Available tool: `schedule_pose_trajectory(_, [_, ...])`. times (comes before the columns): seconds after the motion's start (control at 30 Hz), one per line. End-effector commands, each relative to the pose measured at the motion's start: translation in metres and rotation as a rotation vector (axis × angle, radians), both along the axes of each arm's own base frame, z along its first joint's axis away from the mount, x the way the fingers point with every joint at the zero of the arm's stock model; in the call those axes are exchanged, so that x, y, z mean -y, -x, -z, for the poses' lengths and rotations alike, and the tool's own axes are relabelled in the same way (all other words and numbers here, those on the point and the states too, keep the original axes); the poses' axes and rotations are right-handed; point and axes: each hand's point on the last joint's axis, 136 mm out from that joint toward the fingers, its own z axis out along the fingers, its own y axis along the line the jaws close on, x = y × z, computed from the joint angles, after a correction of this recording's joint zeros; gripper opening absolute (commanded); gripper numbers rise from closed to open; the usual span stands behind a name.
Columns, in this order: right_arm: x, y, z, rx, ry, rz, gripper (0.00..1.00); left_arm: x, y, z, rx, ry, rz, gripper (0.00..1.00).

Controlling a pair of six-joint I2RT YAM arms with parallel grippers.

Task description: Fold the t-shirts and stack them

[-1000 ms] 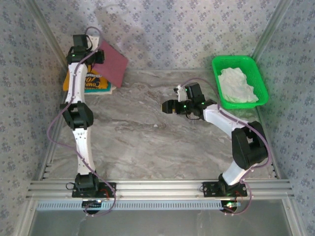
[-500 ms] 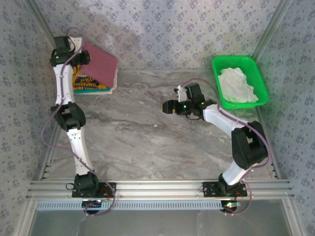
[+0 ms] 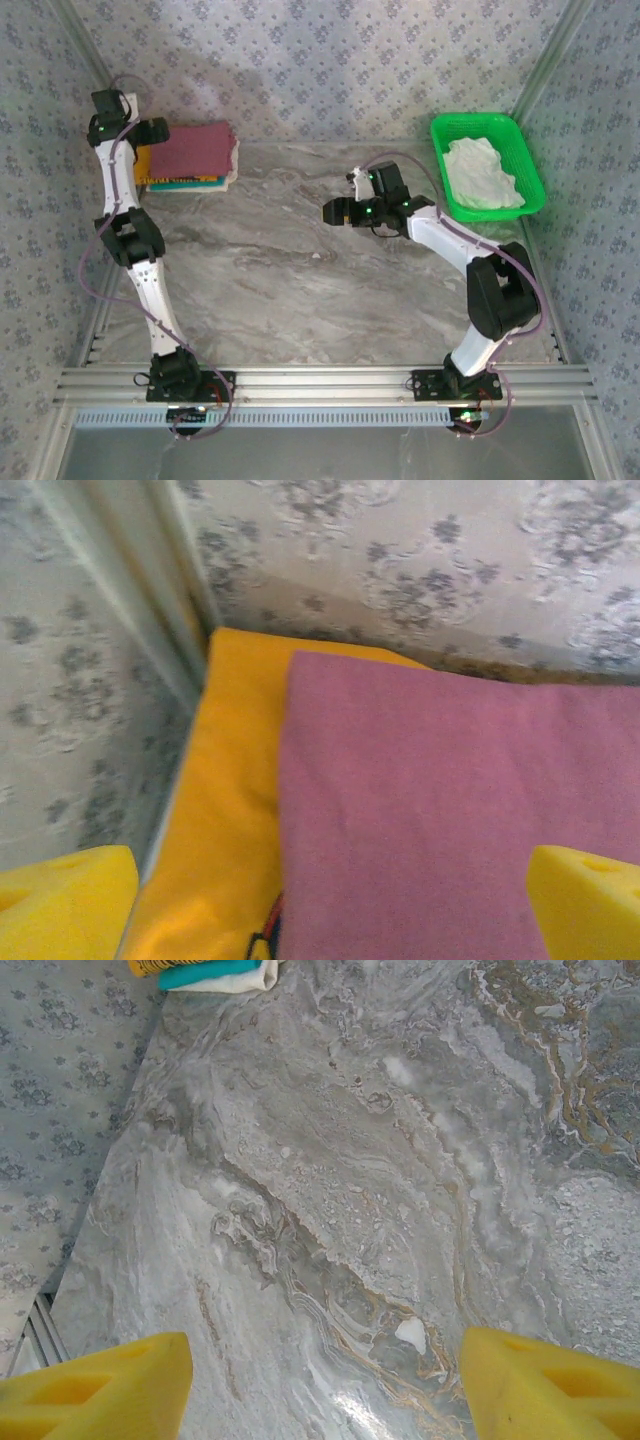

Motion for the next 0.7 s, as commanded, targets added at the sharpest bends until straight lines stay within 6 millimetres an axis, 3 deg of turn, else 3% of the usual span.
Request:
schedule_pose_trajectory(0.0, [0.000,-0.005,-0.010,0.063,0.018,-0.006,0.73,-0.002,0.030,-0.098,0.117,-0.059,-0.100,1.00])
schedule_pose_trajectory(0.13, [0.020,-0.012,-0.020,0.183,0.100,0.059,0.75,0.037,0.056,-0.150,0.248,-0.075,-0.050,1.00])
schedule_pose_trajectory(0.17, [0.029,-0.013,-0.022,0.222,0.128,0.086,0.76,0.049,0.069,-0.164,0.327,-0.067,-0.034,1.00])
schedule_pose_trajectory(0.27, [0.061,-0.020,-0.041,0.358,0.224,0.205,0.78,0.077,0.121,-0.182,0.542,0.014,-0.013,1.00])
schedule_pose_trajectory(0.3, [0.073,-0.022,-0.046,0.401,0.257,0.249,0.80,0.085,0.139,-0.179,0.587,0.054,-0.020,1.00])
schedule_pose_trajectory(0.37, [0.102,-0.023,-0.054,0.486,0.332,0.347,0.85,0.103,0.179,-0.165,0.664,0.148,-0.045,1.00])
schedule_pose_trajectory(0.53, [0.183,-0.017,-0.052,0.527,0.476,0.619,0.91,0.150,0.250,-0.070,0.582,0.093,-0.100,1.00])
schedule_pose_trajectory(0.67, [0.238,0.002,-0.030,0.516,0.553,0.746,0.95,0.145,0.279,-0.007,0.448,-0.070,-0.164,1.00])
